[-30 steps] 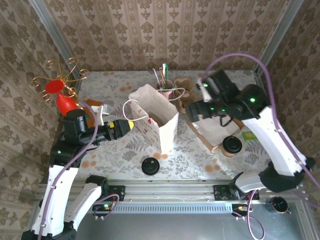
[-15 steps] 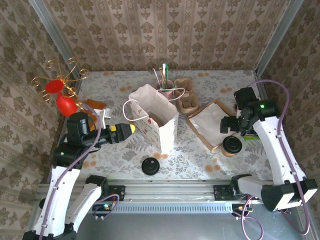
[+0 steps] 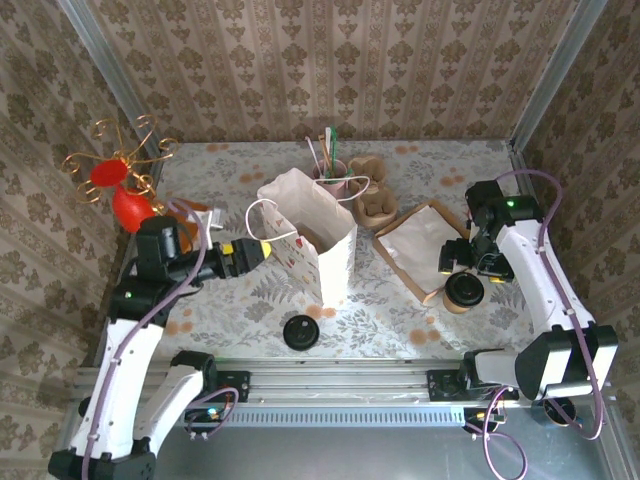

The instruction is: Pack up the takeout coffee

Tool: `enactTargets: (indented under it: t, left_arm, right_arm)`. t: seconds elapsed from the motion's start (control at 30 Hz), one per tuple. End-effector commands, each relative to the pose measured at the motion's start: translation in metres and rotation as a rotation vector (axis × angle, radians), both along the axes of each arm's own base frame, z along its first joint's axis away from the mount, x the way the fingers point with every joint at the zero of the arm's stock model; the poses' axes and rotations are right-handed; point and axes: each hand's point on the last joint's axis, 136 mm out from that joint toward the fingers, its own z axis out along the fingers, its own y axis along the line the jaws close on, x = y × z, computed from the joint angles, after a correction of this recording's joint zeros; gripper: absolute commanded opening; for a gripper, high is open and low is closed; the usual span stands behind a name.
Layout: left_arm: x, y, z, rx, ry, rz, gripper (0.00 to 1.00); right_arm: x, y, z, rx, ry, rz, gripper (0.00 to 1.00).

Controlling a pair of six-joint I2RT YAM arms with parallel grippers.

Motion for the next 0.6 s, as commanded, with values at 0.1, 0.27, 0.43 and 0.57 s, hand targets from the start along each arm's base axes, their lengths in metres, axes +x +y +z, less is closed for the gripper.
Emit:
enactTargets:
  t: [0.1, 0.27, 0.43, 0.57]
  left_arm:
    - [0.010, -0.005, 0.021, -0.021, -0.067, -0.029, 0.93]
    - [0.009, -0.005, 0.012, -0.020, -0.053, -0.030, 0.93]
    - [0.006, -0.005, 0.009, -0.021, -0.048, -0.040, 0.93]
    - [0.005, -0.005, 0.011, -0.025, -0.050, -0.046, 0.94]
  right_arm:
    - [-0.003, -0.001, -0.007, 0.028, 0.019, -0.039, 0.89]
    - [-0.005, 0.000, -0.020, 0.038, 0.067, -0.046, 0.84]
    - [-0.009, -0.002, -0.036, 0.033, 0.109, -0.066, 0.84]
    - [-0.011, -0.003, -0.047, 0.051, 0.127, -0.094, 0.86]
